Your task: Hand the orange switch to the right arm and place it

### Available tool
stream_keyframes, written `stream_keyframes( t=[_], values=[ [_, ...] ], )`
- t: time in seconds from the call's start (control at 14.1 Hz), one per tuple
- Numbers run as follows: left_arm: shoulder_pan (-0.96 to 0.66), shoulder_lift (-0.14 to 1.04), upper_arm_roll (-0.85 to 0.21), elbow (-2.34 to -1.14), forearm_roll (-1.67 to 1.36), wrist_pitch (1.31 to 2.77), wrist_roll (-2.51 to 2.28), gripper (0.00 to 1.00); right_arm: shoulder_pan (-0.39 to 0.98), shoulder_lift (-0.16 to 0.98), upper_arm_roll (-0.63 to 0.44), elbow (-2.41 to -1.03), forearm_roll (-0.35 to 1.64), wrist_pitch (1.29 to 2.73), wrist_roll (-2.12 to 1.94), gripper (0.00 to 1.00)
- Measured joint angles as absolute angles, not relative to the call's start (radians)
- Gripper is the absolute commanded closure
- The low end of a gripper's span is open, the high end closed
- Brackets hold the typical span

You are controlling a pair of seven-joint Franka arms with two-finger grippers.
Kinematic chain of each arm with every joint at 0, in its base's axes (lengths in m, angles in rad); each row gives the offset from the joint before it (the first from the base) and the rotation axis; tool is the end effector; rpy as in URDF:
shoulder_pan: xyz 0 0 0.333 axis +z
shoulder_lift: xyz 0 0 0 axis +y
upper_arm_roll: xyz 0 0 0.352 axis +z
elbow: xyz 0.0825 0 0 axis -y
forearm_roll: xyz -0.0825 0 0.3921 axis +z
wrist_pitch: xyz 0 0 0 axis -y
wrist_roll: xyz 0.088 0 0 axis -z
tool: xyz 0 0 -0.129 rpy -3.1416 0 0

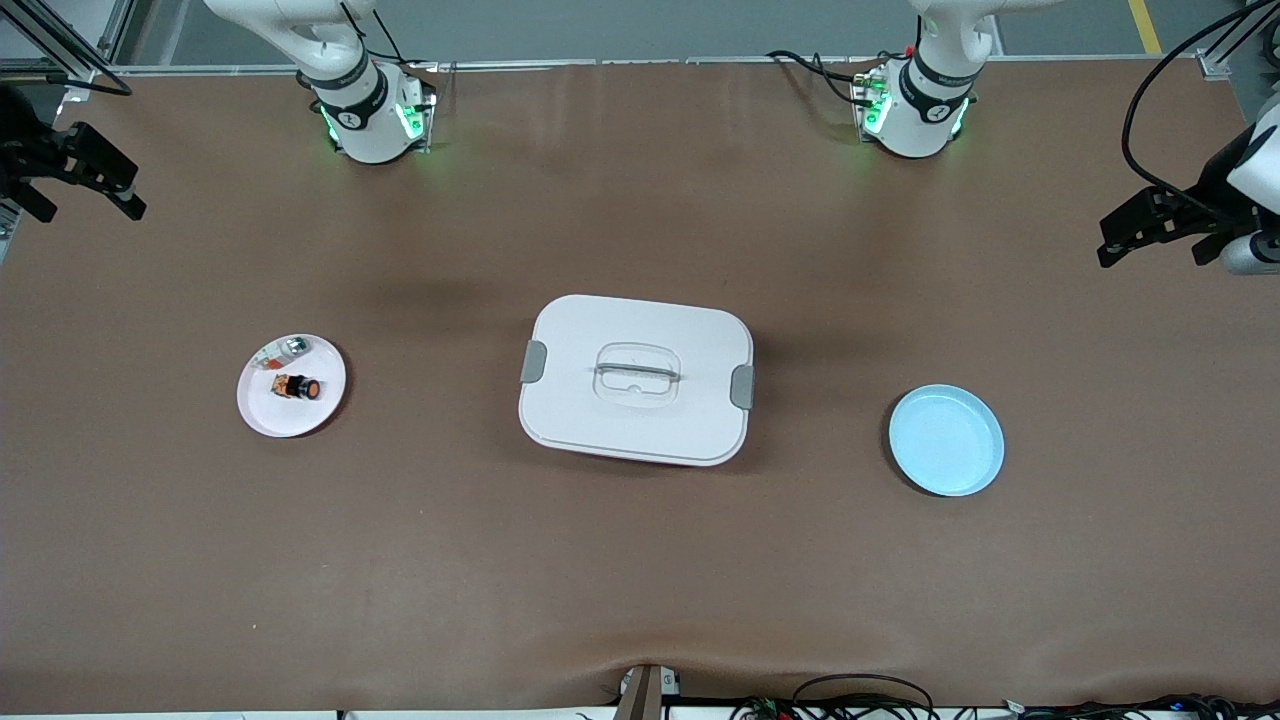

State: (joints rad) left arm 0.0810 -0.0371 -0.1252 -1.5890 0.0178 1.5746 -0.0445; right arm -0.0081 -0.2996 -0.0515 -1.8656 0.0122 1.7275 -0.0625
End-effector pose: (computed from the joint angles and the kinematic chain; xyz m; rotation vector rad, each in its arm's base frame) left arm 0.5504 -0.0235 0.6506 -3.1200 -0.0007 -0.0365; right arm 0.4734 -0.0308 0.6647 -3.1137 -0.0047 -0.2535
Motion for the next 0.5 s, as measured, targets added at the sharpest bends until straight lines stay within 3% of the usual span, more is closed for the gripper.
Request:
stream_keyframes(
  t=[0.5],
  values=[
    [0.08, -0.037, -0.131, -1.589, 0.018, 1.575, -0.044, 0.0, -0.011, -0.207, -0.057, -1.762, 0.012, 1.692, -0.062, 0.0]
  ],
)
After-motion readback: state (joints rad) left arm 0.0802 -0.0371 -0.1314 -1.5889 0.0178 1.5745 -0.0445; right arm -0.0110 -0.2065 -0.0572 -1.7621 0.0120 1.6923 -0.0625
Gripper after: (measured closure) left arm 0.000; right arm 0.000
